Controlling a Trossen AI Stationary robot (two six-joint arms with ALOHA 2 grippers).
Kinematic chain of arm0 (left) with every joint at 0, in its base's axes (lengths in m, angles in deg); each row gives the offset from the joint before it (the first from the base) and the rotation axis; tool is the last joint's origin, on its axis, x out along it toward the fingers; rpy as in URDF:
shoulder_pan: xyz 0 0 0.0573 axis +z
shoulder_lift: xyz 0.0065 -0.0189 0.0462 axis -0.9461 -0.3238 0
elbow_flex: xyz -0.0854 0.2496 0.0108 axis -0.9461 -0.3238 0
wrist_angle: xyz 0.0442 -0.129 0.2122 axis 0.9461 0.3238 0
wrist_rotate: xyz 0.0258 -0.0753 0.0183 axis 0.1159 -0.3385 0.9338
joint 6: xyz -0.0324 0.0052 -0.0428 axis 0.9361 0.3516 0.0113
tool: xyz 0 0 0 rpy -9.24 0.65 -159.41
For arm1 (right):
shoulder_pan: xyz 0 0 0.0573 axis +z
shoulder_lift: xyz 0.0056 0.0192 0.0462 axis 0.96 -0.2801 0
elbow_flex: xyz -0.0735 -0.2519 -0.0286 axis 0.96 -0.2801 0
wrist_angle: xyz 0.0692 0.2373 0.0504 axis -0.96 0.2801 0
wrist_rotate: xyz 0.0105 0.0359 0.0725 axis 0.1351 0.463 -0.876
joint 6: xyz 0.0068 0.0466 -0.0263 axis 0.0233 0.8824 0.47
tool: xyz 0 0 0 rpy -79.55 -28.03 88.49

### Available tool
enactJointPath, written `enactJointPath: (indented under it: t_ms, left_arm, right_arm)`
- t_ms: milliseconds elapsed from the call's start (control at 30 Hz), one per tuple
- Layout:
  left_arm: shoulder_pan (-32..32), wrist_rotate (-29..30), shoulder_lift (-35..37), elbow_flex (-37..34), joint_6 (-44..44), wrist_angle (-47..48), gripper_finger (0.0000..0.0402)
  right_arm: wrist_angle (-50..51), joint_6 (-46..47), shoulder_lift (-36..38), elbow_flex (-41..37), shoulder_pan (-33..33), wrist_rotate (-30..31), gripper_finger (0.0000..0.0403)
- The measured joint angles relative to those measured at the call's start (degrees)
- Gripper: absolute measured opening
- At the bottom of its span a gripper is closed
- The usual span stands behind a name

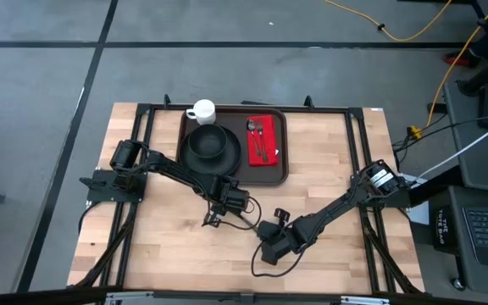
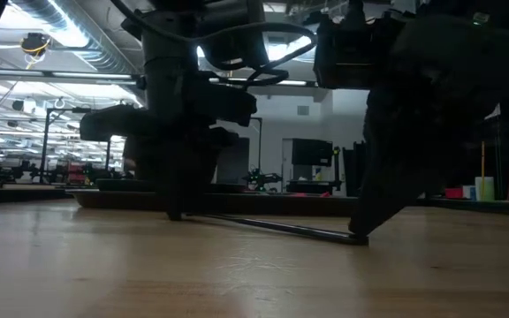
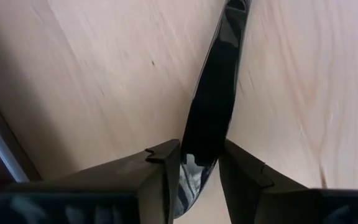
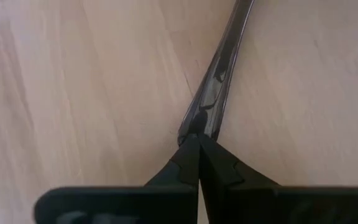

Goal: Set up tray
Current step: Put the silver knife on the red napkin to the right of the silver fork

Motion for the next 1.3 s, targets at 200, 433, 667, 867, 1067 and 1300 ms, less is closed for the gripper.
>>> enactJointPath:
  t_ms: [200, 433, 667, 867, 1067, 1300]
  left_arm:
    - [0.0, 0.1, 0.1, 0.1, 1.1, 1.3, 0.0085]
    - [-0.2, 0.2, 0.1, 0.2, 1.4, 2.0, 0.0085]
    - [-0.2, 0.1, 0.1, 0.3, 1.1, 3.7, 0.0085]
    - [-0.2, 0.1, 0.2, 3.1, 1.1, 8.5, 0.0085]
    - [-0.2, 0.2, 0.2, 5.6, 1.0, 11.6, 0.0085]
    - [-0.5, 2.0, 0.2, 7.5, 1.9, 14.3, 0.0086]
  right_arm:
    - [3.1, -4.7, -0.7, 5.1, -0.2, 1.5, 0.0029]
    - [10.1, -3.0, -0.5, 9.4, -0.2, 3.4, 0.0036]
    - [14.6, -5.0, -0.1, 12.8, 1.5, 8.5, 0.0037]
    - [15.2, -5.2, 3.2, 12.2, 3.9, 13.9, 0.0037]
    - [17.6, -1.3, 4.2, 11.9, 6.8, 22.2, 0.0037]
    - [18.0, 0.0, 4.2, 11.9, 6.4, 24.1, 0.0037]
